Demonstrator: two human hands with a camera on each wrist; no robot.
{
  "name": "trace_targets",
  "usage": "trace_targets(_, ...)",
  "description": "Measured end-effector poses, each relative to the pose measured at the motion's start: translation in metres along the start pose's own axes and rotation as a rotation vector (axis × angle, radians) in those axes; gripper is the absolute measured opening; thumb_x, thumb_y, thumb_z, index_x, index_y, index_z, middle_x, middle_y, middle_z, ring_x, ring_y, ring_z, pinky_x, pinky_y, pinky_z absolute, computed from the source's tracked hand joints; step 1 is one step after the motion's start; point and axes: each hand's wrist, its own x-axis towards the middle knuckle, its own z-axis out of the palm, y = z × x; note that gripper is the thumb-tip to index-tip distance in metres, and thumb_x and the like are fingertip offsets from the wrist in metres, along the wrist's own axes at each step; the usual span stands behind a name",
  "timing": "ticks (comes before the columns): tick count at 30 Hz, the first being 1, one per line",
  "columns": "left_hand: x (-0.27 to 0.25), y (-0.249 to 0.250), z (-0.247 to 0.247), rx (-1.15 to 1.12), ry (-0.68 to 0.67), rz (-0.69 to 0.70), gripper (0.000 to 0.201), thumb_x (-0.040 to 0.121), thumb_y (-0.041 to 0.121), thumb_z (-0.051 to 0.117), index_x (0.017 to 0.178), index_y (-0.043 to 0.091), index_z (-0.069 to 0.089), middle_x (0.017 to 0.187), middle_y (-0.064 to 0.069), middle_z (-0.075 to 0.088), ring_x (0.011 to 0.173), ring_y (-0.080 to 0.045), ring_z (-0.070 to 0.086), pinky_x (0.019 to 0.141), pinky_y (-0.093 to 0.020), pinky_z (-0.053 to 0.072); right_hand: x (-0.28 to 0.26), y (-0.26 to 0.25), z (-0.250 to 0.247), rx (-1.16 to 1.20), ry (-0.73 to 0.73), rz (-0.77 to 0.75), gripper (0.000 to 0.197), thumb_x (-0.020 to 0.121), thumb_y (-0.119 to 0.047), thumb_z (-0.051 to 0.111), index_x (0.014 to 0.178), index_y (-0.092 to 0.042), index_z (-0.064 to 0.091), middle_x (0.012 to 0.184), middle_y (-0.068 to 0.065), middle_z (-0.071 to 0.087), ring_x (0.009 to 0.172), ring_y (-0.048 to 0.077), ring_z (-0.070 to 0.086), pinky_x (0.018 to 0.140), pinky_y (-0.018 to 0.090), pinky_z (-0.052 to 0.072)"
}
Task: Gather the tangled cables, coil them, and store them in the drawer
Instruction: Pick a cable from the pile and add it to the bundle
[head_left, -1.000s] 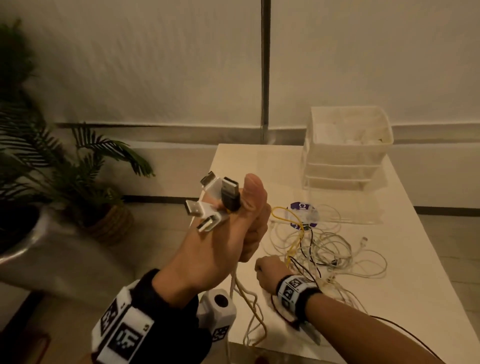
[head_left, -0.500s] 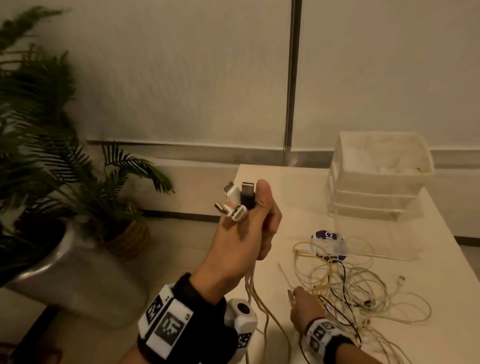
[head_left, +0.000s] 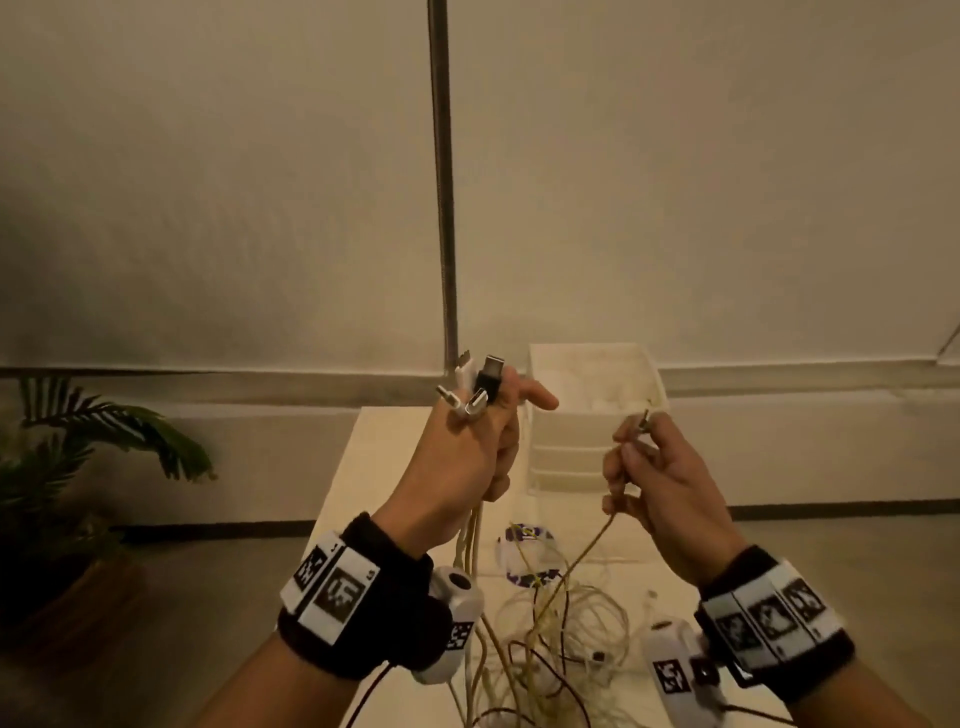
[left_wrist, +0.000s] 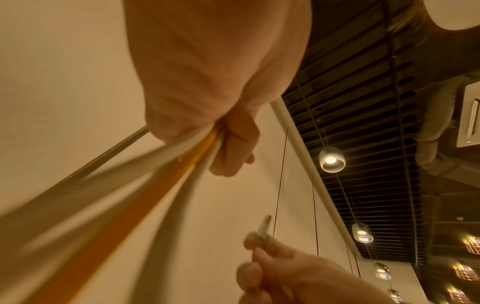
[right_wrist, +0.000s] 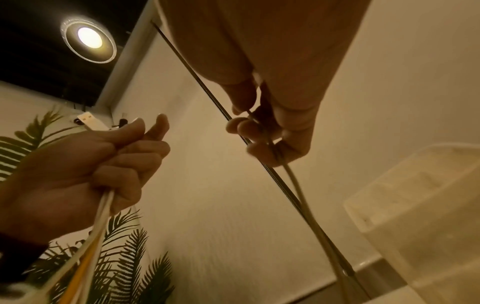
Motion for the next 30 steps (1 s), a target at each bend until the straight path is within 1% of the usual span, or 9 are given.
trace_targets(4, 0.010, 0.000, 0.019, 0.008, 0.008, 0.002, 0.041, 0.101, 0.043, 0.041, 0.102, 0.007, 0.061, 0.060, 0.003, 0.026, 0.047, -0.009, 0.017, 0.040, -0.019, 0.017, 0.029, -0.039, -0.004, -0.039, 0.036, -0.119, 0.025, 0.101, -0.005, 0.038, 0.098, -0.016, 0.060, 0.065, 0.004, 0.056, 0.056, 0.016, 0.040, 0.053, 0.031, 0.033)
trace_targets(7, 0.018, 0.007, 0.026, 0.001, 0.023, 0.017, 0.044, 0.099, 0.046, 0.043, 0.109, 0.007, 0.061, 0.061, 0.001, 0.023, 0.047, -0.009, 0.018, 0.041, -0.021, 0.018, 0.042, -0.086, 0.000, 0.029, 0.071, -0.244, 0.025, 0.102, -0.012, 0.039, 0.092, -0.010, 0.062, 0.065, 0.006, 0.056, 0.056, 0.016, 0.042, 0.054, 0.028, 0.034)
trace_targets(9, 0.021, 0.012, 0.029, -0.020, 0.035, 0.041, 0.044, 0.094, 0.047, 0.048, 0.115, 0.010, 0.062, 0.062, -0.001, 0.021, 0.049, -0.011, 0.018, 0.042, -0.022, 0.019, 0.038, -0.100, 0.007, 0.049, 0.010, -0.269, 0.024, 0.101, -0.015, 0.040, 0.090, -0.009, 0.061, 0.064, 0.007, 0.058, 0.056, 0.018, 0.045, 0.053, 0.027, 0.038)
trace_targets(13, 0.017, 0.012, 0.034, -0.033, 0.022, 0.109, 0.043, 0.085, 0.048, 0.058, 0.116, 0.019, 0.066, 0.062, -0.006, 0.035, 0.047, -0.012, 0.030, 0.044, -0.026, 0.023, 0.004, -0.079, 0.030, 0.016, -0.168, -0.157, 0.024, 0.100, -0.022, 0.043, 0.090, -0.009, 0.060, 0.065, 0.008, 0.061, 0.056, 0.020, 0.051, 0.051, 0.027, 0.043)
trace_targets(16, 0.014, 0.008, 0.040, 0.044, 0.026, 0.107, 0.037, 0.081, 0.047, 0.063, 0.108, 0.023, 0.073, 0.065, -0.017, 0.051, 0.046, -0.019, 0.044, 0.048, -0.033, 0.035, -0.011, -0.059, 0.045, 0.078, -0.154, -0.141, 0.025, 0.097, -0.028, 0.047, 0.093, -0.012, 0.066, 0.066, 0.014, 0.058, 0.056, 0.025, 0.045, 0.046, 0.026, 0.038)
trace_targets(22, 0.014, 0.005, 0.047, 0.060, 0.055, 0.062, 0.053, 0.093, 0.053, 0.042, 0.106, 0.011, 0.073, 0.051, -0.003, 0.052, 0.041, -0.015, 0.044, 0.044, -0.024, 0.034, -0.013, -0.050, 0.046, 0.052, -0.067, -0.235, 0.019, 0.096, -0.017, 0.053, 0.091, -0.013, 0.071, 0.061, 0.021, 0.058, 0.049, 0.019, 0.046, 0.045, 0.027, 0.041)
trace_targets(26, 0.014, 0.014, 0.038, 0.066, 0.217, 0.167, 0.059, 0.098, 0.052, 0.032, 0.081, 0.011, 0.070, 0.065, -0.010, 0.050, 0.049, -0.014, 0.044, 0.049, -0.028, 0.036, -0.023, -0.040, 0.034, -0.121, -0.130, -0.328, 0.019, 0.092, -0.023, 0.057, 0.093, -0.019, 0.075, 0.057, 0.010, 0.060, 0.047, 0.007, 0.048, 0.051, 0.017, 0.040)
trace_targets(28, 0.017, 0.027, 0.025, -0.067, 0.289, 0.220, 0.056, 0.099, 0.050, 0.031, 0.068, 0.011, 0.058, 0.072, -0.013, 0.053, 0.058, -0.017, 0.053, 0.058, -0.034, 0.048, -0.031, -0.027, 0.021, -0.207, -0.188, -0.294, 0.018, 0.090, -0.025, 0.060, 0.086, -0.021, 0.076, 0.053, 0.003, 0.056, 0.048, 0.005, 0.049, 0.053, 0.016, 0.040)
trace_targets(30, 0.017, 0.042, 0.011, -0.255, 0.296, 0.231, 0.054, 0.096, 0.056, 0.033, 0.063, 0.015, 0.043, 0.065, -0.008, 0.048, 0.058, -0.019, 0.054, 0.061, -0.040, 0.056, -0.037, -0.010, 0.001, -0.255, -0.268, -0.198, 0.020, 0.092, -0.015, 0.060, 0.078, -0.018, 0.074, 0.050, -0.002, 0.051, 0.048, 0.006, 0.045, 0.052, 0.017, 0.037)
